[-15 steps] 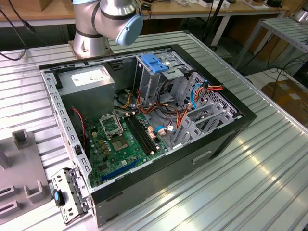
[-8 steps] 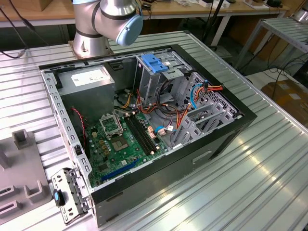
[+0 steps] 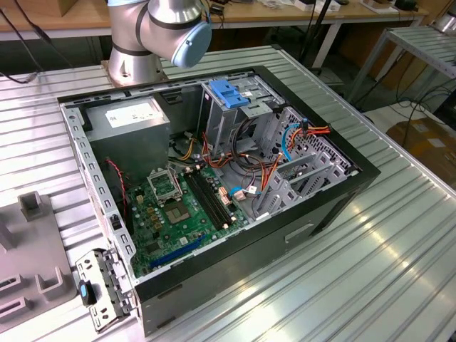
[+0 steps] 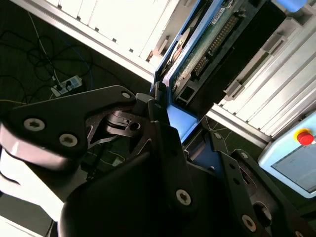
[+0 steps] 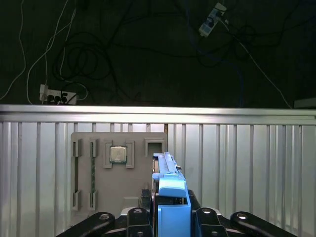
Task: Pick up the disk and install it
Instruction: 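Pick up the disk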
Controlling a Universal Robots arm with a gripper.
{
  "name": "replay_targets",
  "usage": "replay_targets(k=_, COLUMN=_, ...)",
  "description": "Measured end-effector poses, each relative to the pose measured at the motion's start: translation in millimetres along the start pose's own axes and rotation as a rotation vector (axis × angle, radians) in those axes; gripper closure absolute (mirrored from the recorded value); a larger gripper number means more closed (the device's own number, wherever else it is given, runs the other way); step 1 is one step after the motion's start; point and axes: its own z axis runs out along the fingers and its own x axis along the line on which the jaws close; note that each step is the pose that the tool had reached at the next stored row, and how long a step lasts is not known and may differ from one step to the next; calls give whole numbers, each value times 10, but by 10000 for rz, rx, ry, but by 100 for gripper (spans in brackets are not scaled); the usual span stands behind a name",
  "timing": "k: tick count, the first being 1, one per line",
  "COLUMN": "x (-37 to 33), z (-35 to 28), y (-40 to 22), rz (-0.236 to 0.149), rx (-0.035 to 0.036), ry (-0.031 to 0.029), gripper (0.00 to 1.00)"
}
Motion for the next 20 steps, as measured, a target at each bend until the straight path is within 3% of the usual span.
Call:
replay_targets(k=17, x=-7, z=-221, y=4, rz=0, rx=0, ry=0, gripper=63)
replay_targets(k=20, x=-8, z=-234, y=4, rz=0, rx=0, ry=-4, gripper=63)
